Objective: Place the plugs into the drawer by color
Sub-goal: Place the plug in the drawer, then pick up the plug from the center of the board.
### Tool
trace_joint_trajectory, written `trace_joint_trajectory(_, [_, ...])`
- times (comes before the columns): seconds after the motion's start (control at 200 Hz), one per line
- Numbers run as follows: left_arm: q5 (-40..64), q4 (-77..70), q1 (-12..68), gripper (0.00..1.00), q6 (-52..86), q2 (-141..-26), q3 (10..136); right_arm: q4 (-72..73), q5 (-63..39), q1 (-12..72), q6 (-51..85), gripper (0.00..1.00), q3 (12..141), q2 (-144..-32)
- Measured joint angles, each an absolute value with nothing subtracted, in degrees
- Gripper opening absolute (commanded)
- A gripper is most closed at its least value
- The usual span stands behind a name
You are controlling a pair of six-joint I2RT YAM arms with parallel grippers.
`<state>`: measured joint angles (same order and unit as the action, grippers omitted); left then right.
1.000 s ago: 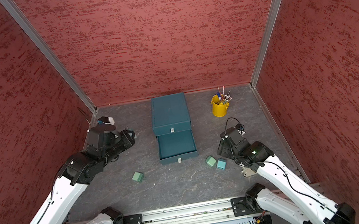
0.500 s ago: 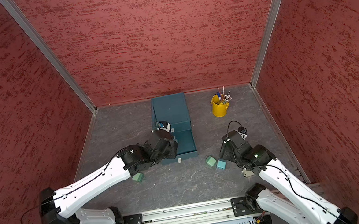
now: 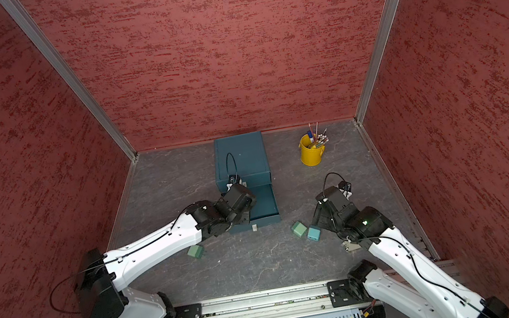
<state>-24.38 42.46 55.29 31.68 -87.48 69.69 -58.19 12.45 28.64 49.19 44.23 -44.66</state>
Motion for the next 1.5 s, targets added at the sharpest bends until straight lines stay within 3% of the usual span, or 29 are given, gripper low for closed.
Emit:
trace_joint_trajectory(0.08, [-24.40,42.83,55.29,0.13,31.66,-88.05,69.69,-58.17,12.45,28.64,49.08,0.78,44.23,-44.34])
trace_joint_trajectory(0.135, [-24.51,42.98,55.29,0.36,31.66,-88.05,69.69,-58.17,12.45,28.64,49.01,0.78,44.23,-44.36])
trace_joint_trajectory(0.245, [-24.97,43.20,55.29,0.64,31.68,-87.92,69.69,-58.17,12.45,28.64,48.82,0.78,44.29,-45.28])
trace_joint_trajectory(0.381, [-25.85,43.97,55.29,0.78,32.23,-86.41,69.69,-58.17,12.45,28.64,48.73,0.80,44.31,-45.80])
trace_joint_trajectory(0.751, [-25.69,47.40,54.00,0.88,25.91,-73.19,78.32,-57.04,11.49,28.64,48.34,0.81,43.03,-48.64])
trace_joint_trajectory(0.947, [-18.06,44.80,38.87,0.89,22.94,-66.22,81.78,-53.76,7.97,28.64,48.29,0.81,36.73,-51.00])
trace_joint_trajectory(1.172, [-6.02,42.83,26.37,0.89,21.08,-74.19,83.05,-50.35,6.46,28.64,48.25,0.82,36.18,-55.64])
trace_joint_trajectory(1.503, [7.77,38.96,20.91,0.86,21.43,-85.19,80.53,-50.52,6.37,28.64,48.64,0.82,36.86,-57.08])
